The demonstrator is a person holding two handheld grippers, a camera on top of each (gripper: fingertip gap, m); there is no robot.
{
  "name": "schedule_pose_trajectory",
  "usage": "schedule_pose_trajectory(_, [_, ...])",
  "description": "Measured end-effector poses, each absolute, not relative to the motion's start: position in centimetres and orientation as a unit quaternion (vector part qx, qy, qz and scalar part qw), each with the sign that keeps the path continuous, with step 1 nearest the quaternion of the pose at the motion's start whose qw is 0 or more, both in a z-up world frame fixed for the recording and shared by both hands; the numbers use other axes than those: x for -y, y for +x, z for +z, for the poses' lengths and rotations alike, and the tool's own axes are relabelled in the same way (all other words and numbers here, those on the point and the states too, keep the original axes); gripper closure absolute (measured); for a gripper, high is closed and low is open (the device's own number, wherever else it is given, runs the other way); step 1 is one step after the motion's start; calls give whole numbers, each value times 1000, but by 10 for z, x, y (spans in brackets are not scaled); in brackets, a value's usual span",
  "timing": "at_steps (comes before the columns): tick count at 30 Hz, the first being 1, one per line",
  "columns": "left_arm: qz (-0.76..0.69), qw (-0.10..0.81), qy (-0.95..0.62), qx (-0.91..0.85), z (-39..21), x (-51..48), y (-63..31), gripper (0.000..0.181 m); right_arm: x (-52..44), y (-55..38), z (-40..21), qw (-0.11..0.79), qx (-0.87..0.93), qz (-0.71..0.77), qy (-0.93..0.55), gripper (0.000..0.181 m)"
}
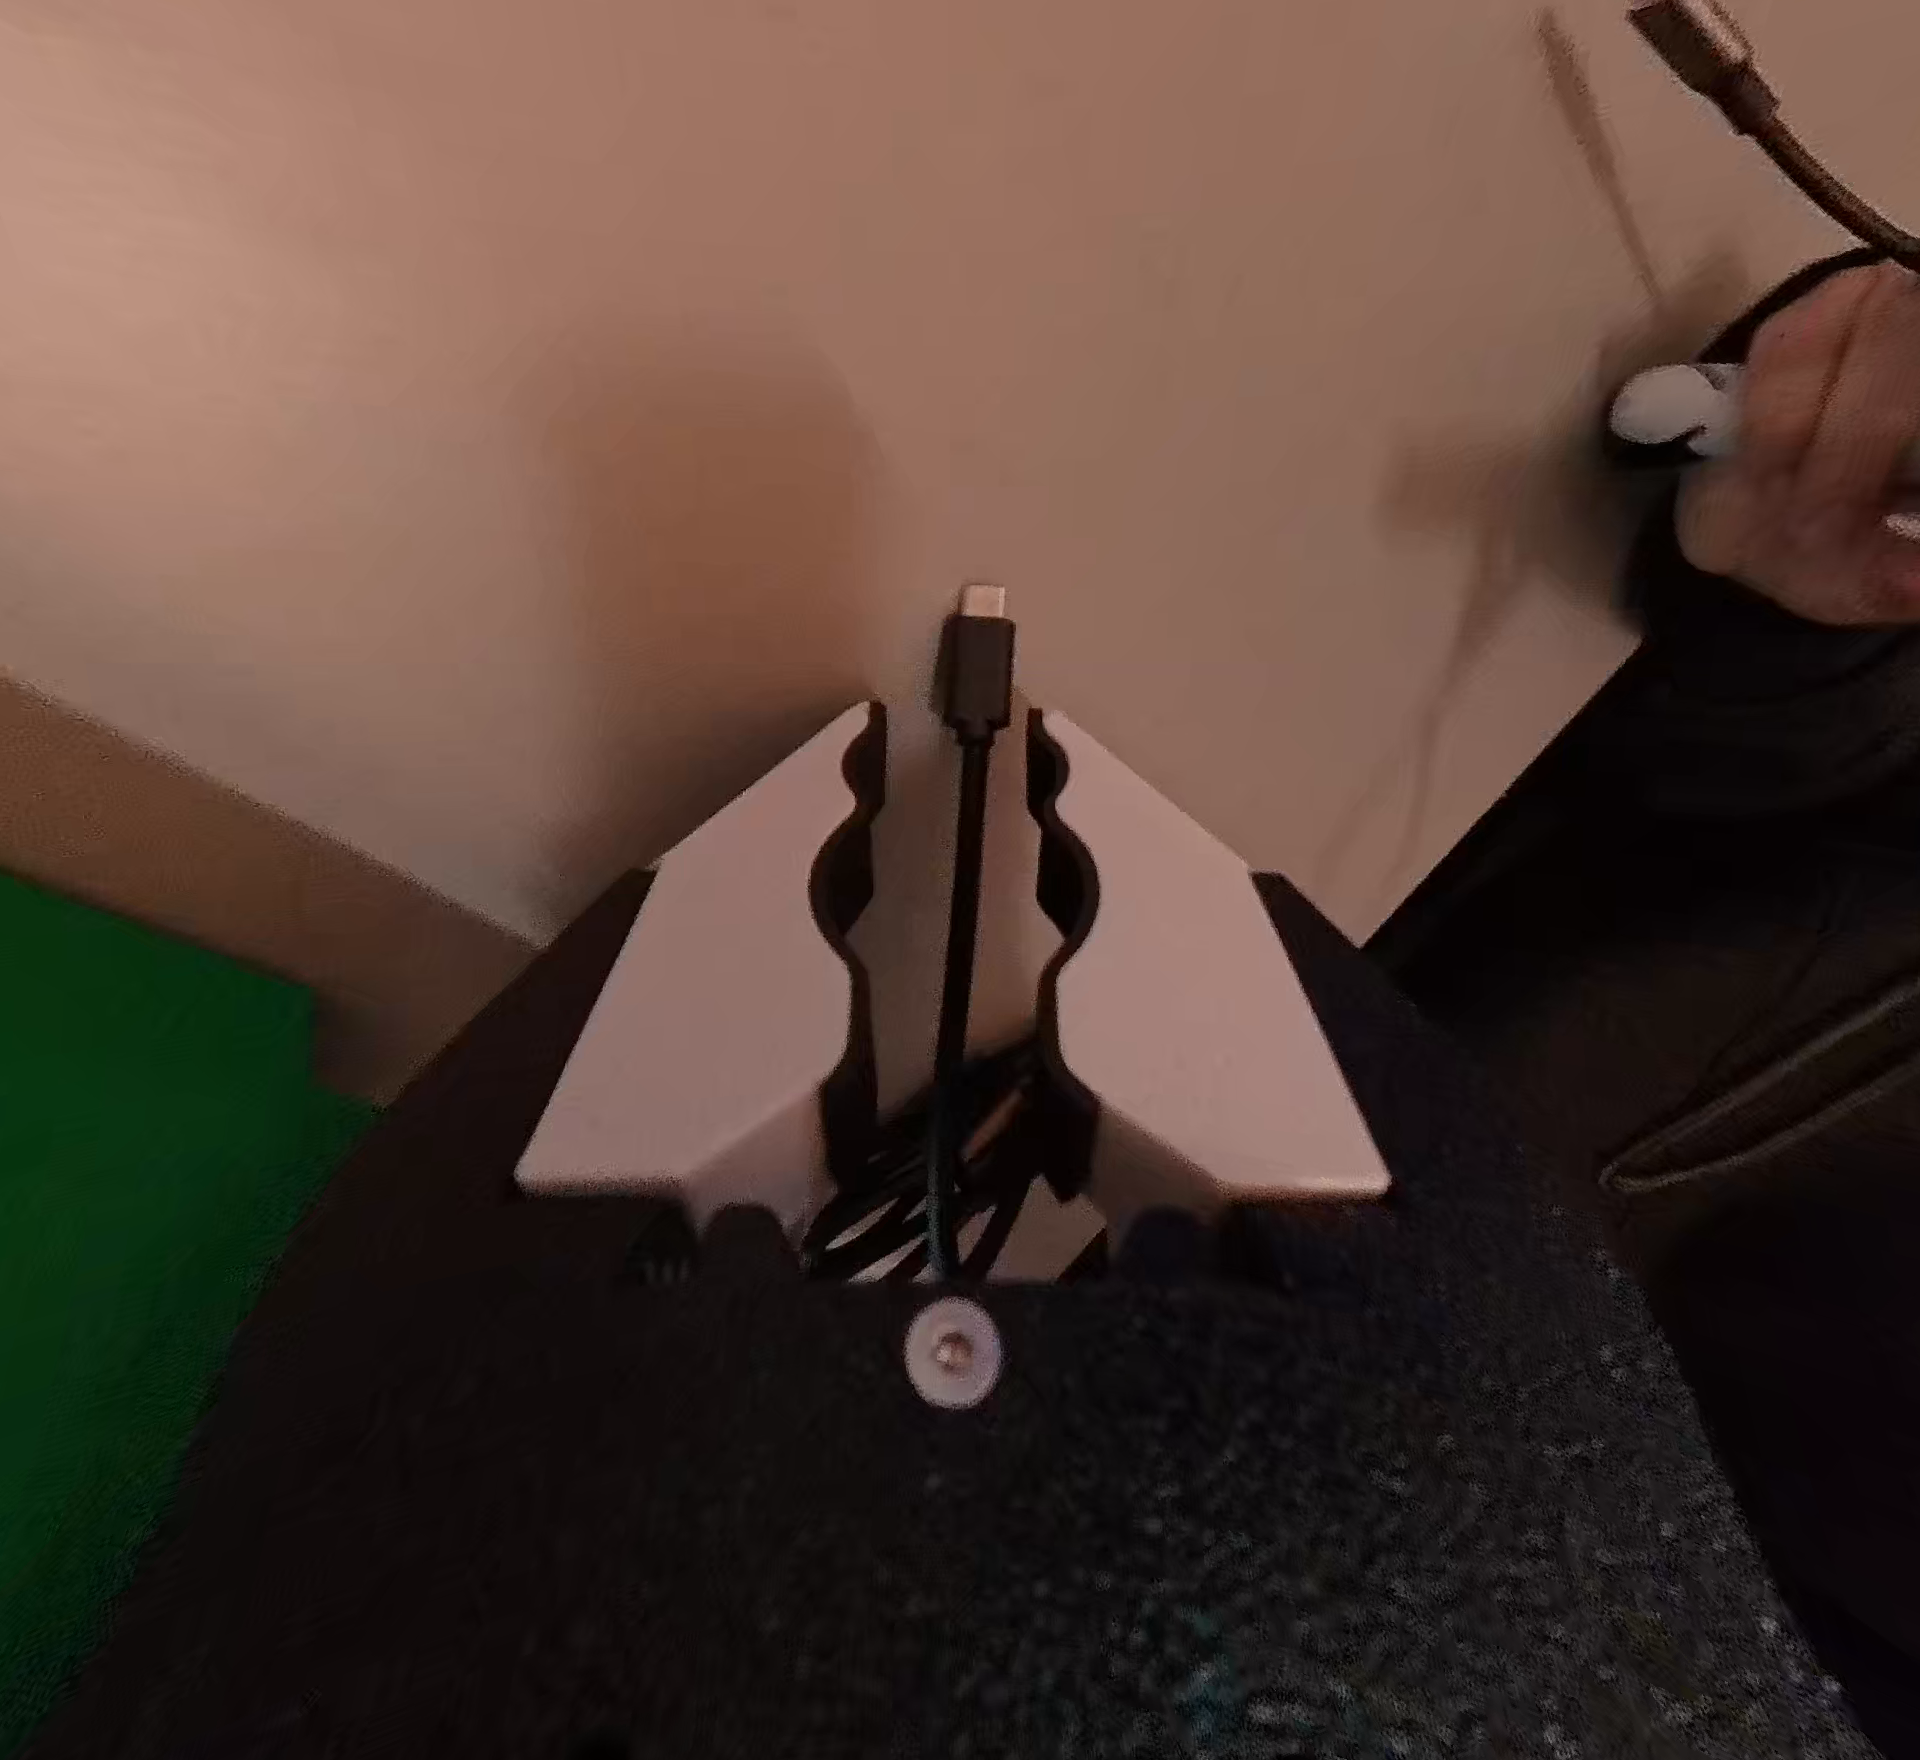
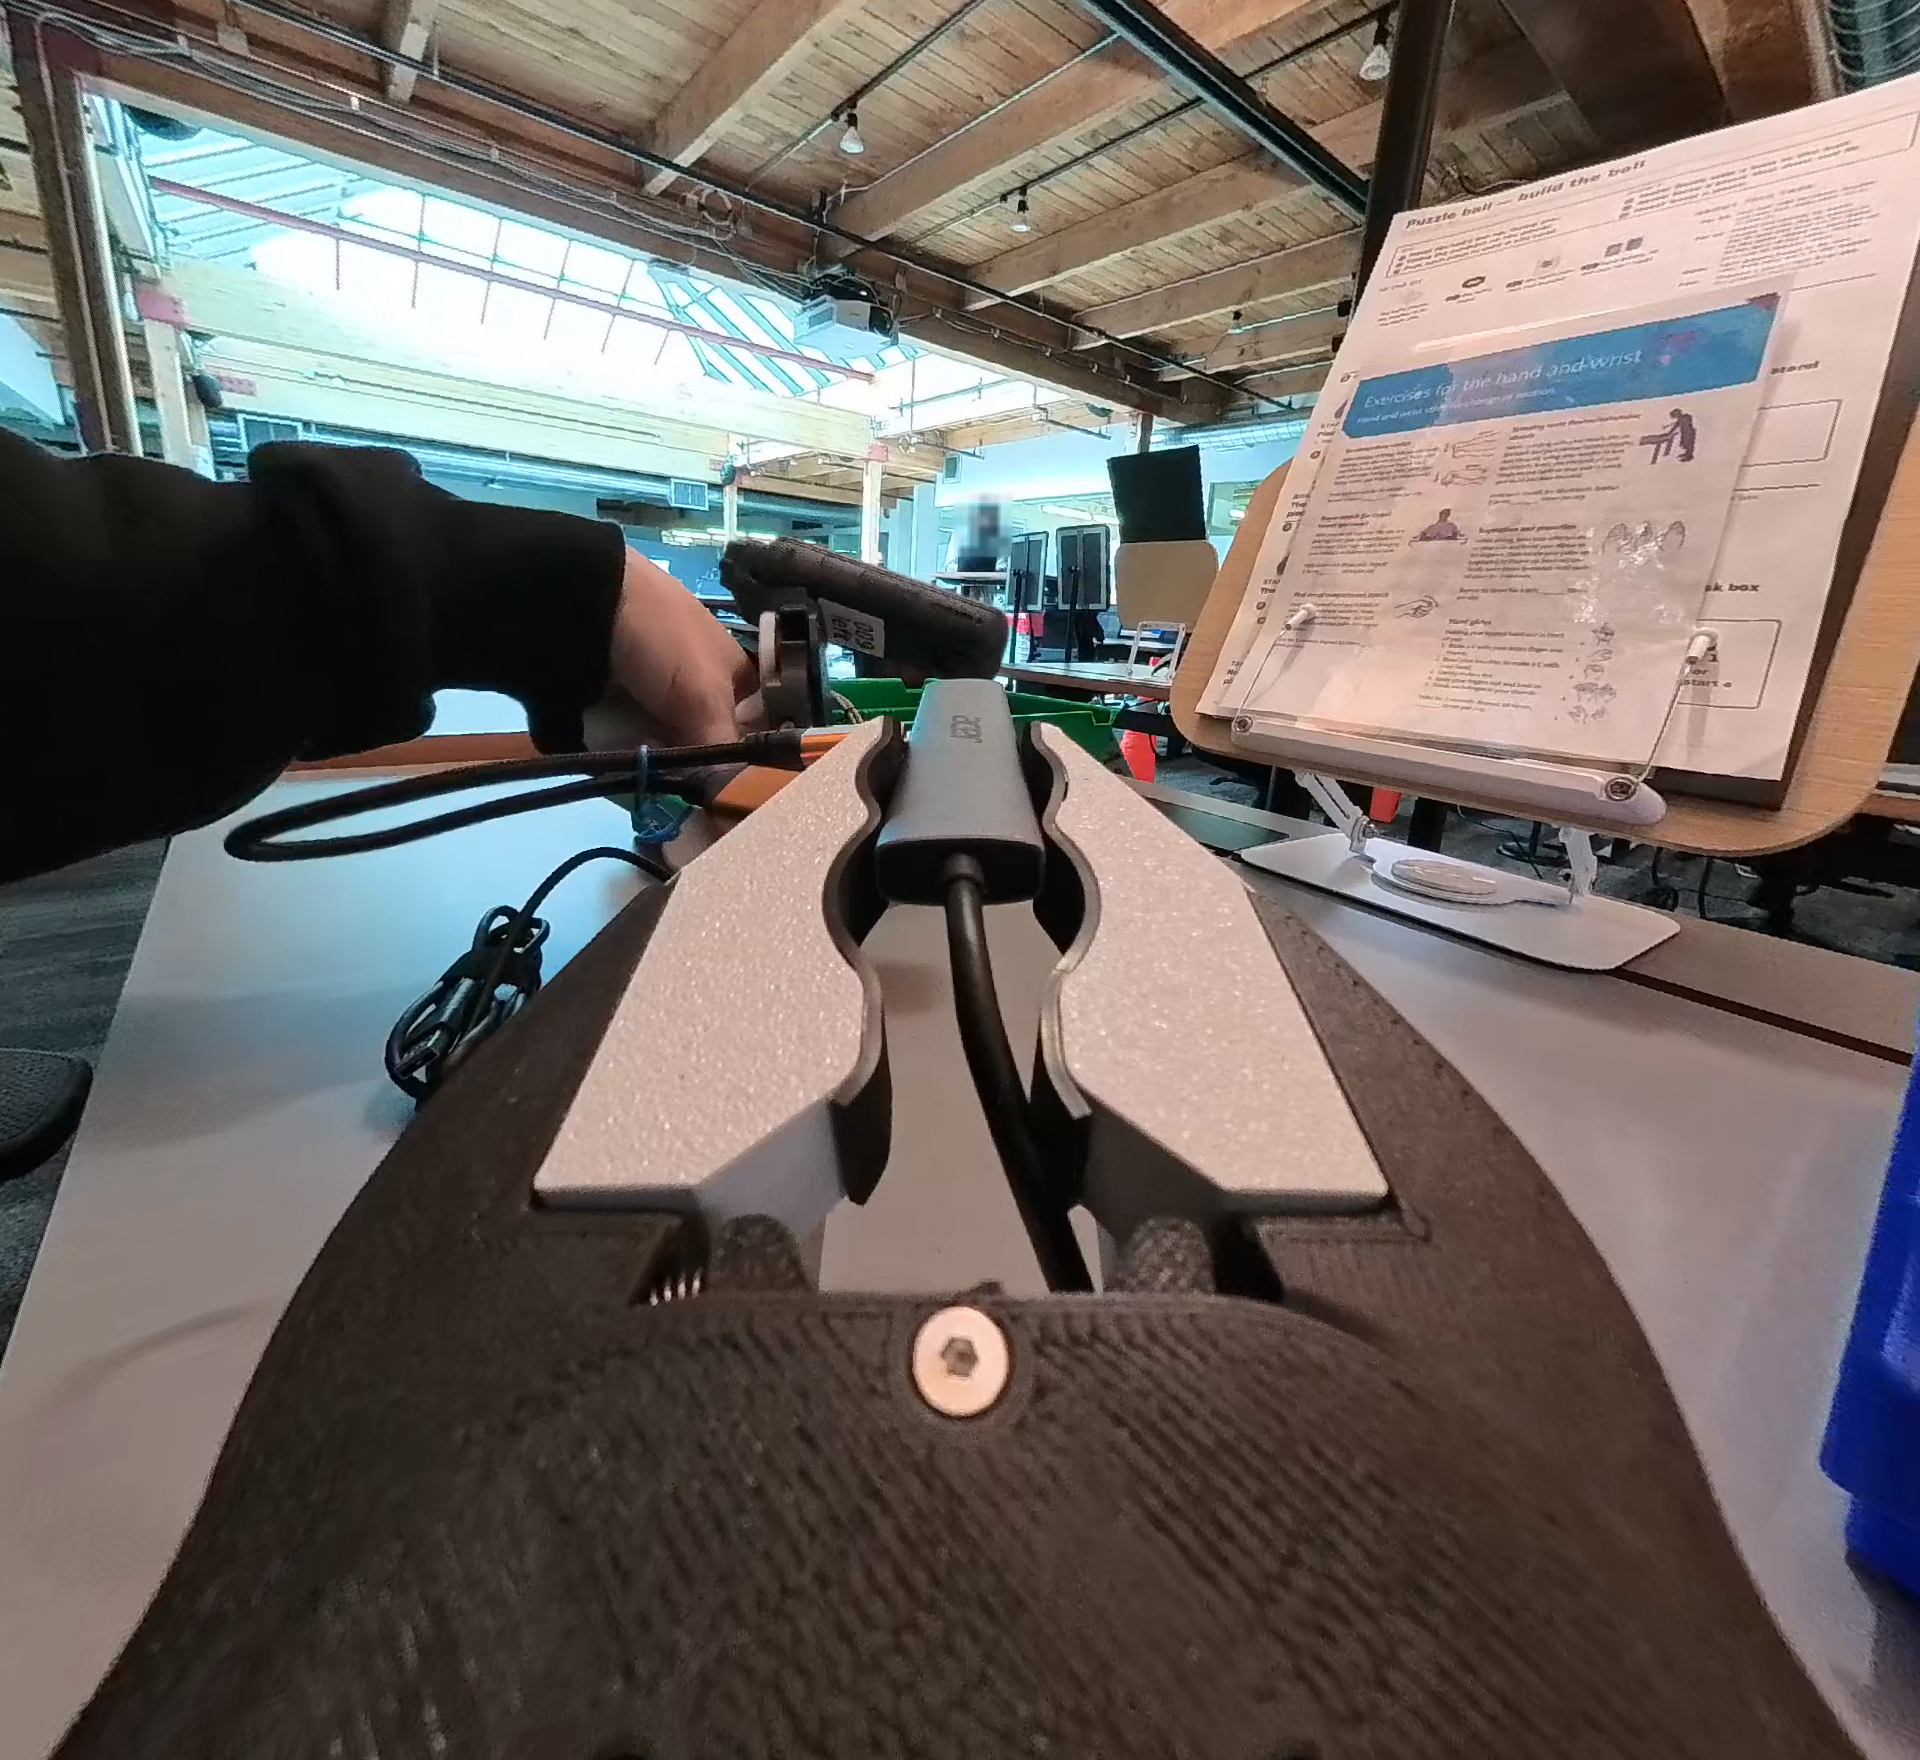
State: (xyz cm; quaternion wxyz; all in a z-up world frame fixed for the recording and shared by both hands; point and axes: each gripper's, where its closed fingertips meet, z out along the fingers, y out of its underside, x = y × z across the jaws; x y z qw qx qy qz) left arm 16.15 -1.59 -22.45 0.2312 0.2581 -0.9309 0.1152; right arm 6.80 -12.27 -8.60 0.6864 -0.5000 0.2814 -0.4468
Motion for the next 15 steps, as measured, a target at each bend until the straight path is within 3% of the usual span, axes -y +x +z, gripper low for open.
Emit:
schedule_pose_trajectory(8, [153, 227, 273, 922, -225, 21, 156, 165, 121, 68, -86, 686, -278, -446, -503, 159])
schedule_pose_trajectory(15, [252, 139, 218, 933, -227, 32, 165, 171, 120, 68, -86, 686, -277, -445, -504, 159])
